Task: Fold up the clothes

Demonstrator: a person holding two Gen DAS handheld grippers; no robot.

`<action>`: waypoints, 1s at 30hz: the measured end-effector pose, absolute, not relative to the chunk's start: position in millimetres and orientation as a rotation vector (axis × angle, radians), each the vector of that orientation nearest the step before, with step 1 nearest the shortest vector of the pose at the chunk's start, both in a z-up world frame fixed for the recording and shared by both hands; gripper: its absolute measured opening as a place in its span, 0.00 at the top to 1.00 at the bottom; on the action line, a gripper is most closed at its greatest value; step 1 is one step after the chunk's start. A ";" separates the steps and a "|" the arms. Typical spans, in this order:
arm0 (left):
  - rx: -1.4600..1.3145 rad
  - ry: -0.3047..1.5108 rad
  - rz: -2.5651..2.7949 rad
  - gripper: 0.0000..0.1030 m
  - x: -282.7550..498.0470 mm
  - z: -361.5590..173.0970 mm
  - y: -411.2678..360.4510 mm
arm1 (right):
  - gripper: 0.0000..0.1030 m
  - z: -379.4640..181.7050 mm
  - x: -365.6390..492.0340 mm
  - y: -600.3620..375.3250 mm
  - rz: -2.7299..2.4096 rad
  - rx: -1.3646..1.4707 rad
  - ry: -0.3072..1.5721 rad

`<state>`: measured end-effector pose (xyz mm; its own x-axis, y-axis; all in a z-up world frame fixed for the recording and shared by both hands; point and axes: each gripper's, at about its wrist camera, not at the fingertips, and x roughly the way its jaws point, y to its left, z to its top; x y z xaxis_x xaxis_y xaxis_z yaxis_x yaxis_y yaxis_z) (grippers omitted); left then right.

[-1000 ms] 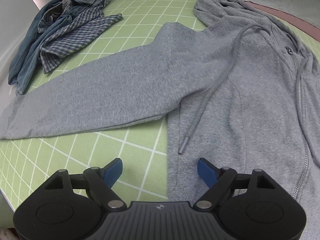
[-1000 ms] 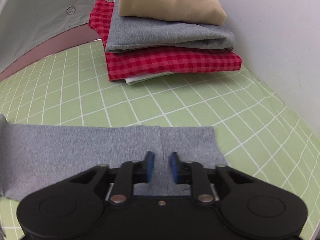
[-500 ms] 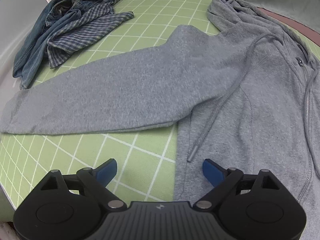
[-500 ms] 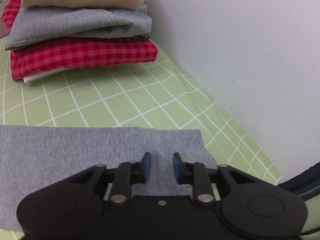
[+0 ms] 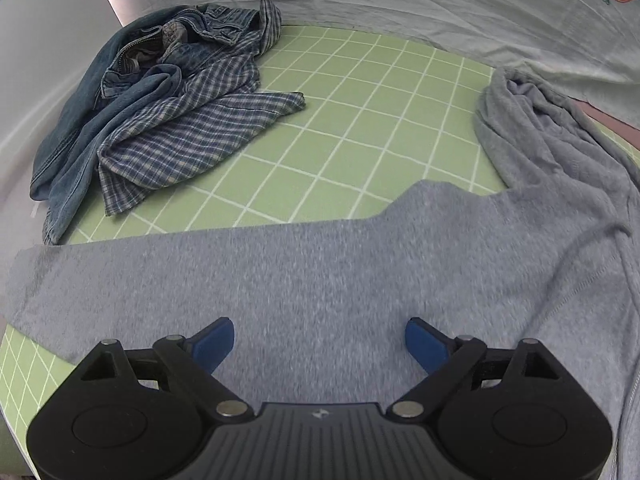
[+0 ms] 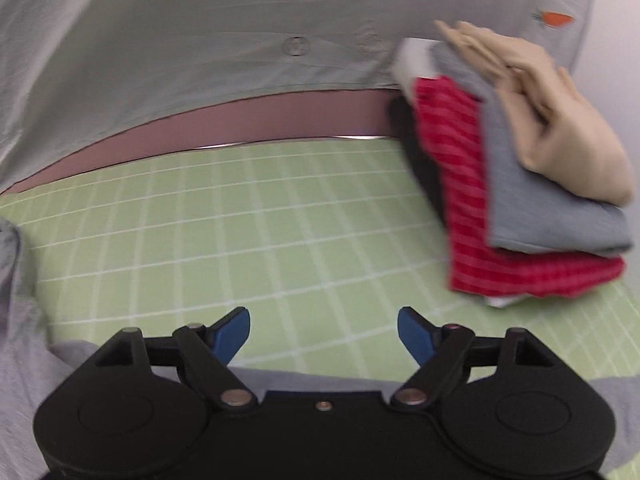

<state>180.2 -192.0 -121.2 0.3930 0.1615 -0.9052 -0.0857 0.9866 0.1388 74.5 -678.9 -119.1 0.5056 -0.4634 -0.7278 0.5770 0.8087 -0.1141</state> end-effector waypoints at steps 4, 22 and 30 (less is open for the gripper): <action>0.096 1.157 0.164 0.06 205.2 -133.3 -197.7 | 0.19 -135.4 136.5 -637.9 -0.498 0.139 0.833; -0.089 1.144 0.195 0.00 246.1 -143.1 -190.7 | 0.16 -171.7 243.0 -549.2 -0.159 0.100 0.763; -0.092 1.127 0.197 0.00 244.5 -142.5 -191.9 | 0.16 -180.3 267.8 -527.7 -0.081 -0.110 0.771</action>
